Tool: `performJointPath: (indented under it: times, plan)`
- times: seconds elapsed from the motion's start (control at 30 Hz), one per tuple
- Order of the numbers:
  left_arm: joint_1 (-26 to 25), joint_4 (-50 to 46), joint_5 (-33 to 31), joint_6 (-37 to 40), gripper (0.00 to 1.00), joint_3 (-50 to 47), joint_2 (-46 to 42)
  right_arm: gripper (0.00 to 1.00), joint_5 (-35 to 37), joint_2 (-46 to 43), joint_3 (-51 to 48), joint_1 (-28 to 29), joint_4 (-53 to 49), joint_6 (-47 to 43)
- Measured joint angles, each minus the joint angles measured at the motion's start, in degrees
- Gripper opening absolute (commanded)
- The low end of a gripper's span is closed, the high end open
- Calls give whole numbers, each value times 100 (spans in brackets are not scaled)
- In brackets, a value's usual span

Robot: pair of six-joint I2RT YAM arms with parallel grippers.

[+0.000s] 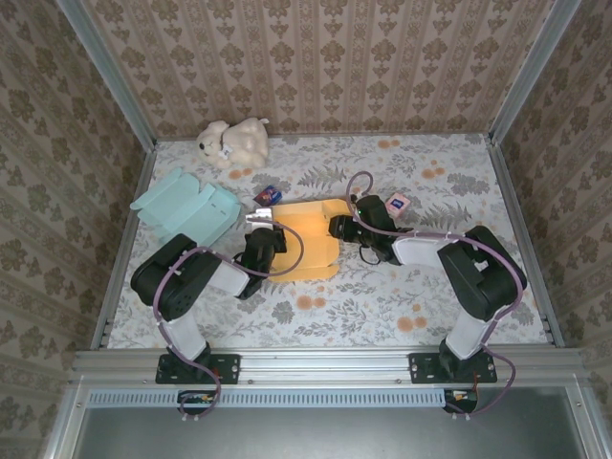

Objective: Fold the paper box

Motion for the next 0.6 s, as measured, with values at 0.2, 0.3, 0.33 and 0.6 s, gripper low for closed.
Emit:
performJointPath:
  times: [0.2, 0.3, 0.33, 0.6]
  plan:
    - [0, -2, 20, 0, 0, 4, 0, 47, 55, 208, 59, 0, -59, -44]
    - [0, -33, 28, -2, 0, 31, 0, 46, -13, 232, 76, 0, -31, -61]
    - [0, -42, 44, -2, 0, 39, 0, 46, -72, 232, 76, 4, 15, -63]
    - [-4, -92, 66, -37, 0, 72, 2, 46, -404, 234, 201, 254, 219, -61]
